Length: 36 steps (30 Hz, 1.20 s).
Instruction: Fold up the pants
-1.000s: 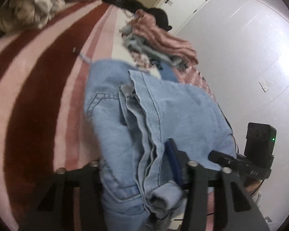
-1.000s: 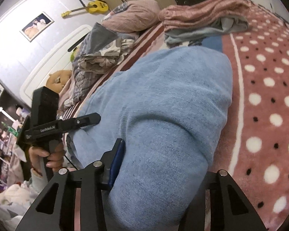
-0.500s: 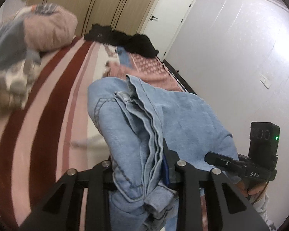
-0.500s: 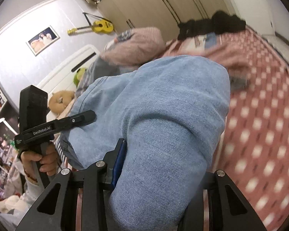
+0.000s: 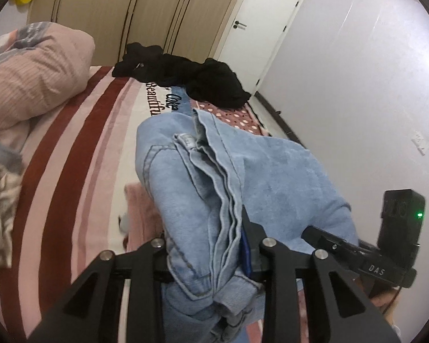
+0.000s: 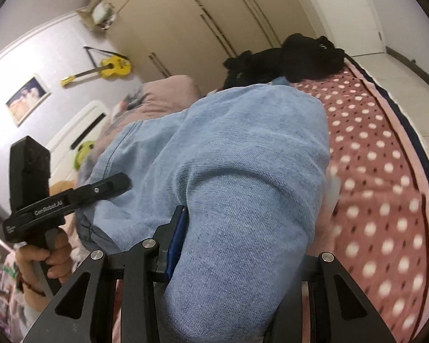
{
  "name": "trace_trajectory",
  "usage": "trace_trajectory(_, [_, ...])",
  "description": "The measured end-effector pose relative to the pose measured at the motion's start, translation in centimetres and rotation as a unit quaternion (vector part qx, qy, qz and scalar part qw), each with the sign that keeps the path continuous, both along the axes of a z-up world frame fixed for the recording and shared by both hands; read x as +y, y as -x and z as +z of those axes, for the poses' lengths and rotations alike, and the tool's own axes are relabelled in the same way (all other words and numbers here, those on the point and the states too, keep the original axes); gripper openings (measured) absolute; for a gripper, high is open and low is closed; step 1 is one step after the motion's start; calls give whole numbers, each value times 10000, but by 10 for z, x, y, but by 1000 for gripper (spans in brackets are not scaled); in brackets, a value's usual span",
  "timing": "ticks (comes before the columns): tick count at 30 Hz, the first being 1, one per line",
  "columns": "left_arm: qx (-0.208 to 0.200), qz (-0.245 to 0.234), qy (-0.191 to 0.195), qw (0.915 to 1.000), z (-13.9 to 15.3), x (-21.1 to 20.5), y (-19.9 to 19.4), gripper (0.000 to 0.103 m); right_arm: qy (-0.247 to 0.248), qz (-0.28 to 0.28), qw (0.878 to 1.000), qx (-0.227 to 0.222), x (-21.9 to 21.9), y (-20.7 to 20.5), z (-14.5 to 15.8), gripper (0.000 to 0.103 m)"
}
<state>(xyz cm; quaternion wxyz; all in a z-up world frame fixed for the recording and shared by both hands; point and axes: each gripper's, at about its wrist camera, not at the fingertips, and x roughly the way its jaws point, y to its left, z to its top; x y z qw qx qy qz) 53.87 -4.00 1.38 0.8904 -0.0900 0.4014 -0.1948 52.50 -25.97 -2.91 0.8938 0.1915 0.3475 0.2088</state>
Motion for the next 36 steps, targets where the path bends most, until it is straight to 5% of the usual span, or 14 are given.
trace_trajectory(8, [503,85,-450,9977,-66,-12,-71,27,302,-118,9984,453,-9,-68,-49,32])
trace_trajectory(12, [515,186,-616,9966,-86,-13,-79,40,312,-153,9986,387,-11,-72,-62,38])
trace_trajectory(20, [383,331,-971,9940,-81,-12,-70,65,366,-391,9979,358,-17,-64,-61,51])
trace_trajectory(36, [138,239,-1028,9943,-54,6,2,69,846,-765,9929,326,-15,-4,-40,59])
